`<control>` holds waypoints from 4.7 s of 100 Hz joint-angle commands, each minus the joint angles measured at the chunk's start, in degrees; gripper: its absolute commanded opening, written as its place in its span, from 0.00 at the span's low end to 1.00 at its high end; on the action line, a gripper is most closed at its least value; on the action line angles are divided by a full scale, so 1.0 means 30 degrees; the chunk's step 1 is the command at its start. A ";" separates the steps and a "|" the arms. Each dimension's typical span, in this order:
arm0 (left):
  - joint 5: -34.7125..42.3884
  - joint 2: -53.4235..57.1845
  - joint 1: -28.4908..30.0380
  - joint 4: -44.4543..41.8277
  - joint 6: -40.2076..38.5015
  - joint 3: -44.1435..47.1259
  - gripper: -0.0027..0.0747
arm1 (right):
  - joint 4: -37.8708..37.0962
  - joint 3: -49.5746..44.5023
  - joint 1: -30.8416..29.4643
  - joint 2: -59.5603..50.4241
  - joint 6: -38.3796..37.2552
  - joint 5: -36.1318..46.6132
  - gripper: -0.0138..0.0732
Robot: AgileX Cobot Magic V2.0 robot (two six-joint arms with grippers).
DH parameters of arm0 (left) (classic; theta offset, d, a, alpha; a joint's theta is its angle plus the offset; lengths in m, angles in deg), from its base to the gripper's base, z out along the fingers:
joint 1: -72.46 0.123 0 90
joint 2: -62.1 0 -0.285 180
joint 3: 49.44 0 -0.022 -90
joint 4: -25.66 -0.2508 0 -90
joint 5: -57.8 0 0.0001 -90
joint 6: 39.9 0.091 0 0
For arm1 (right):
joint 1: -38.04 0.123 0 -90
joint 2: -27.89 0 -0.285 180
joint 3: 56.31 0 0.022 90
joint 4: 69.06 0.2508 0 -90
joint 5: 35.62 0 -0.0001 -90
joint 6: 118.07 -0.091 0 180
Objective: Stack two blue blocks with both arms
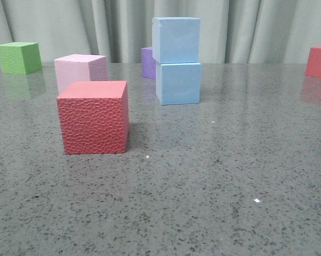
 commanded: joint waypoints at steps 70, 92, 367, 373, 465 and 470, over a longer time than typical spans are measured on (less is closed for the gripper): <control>0.4524 0.7192 0.1960 -0.0937 -0.0181 0.7247 0.01 | -0.0351 0.0429 -0.0008 -0.0089 0.0178 0.0997 0.02; 0.4721 0.7646 0.2270 -0.1118 -0.0181 0.7280 0.01 | -0.0351 0.0429 -0.0008 -0.0089 0.0178 0.1029 0.02; 0.9414 0.7646 0.2270 -0.1139 -0.0565 0.9514 0.01 | -0.0549 -0.7038 -0.0008 -0.7167 0.0178 1.0123 0.02; 0.9414 0.7646 0.2270 -0.1139 -0.0565 0.9514 0.01 | -0.0549 -0.8263 -0.0008 -0.8237 0.0178 1.1435 0.02; 0.9414 0.7646 0.2270 -0.1139 -0.0565 0.9514 0.01 | 0.1094 -1.7907 -0.2001 -1.6201 0.0194 1.7875 0.02; 0.9414 0.7646 0.2270 -0.1139 -0.0565 0.9514 0.01 | 0.1094 -1.8156 -0.2001 -1.6201 0.0194 1.8113 0.02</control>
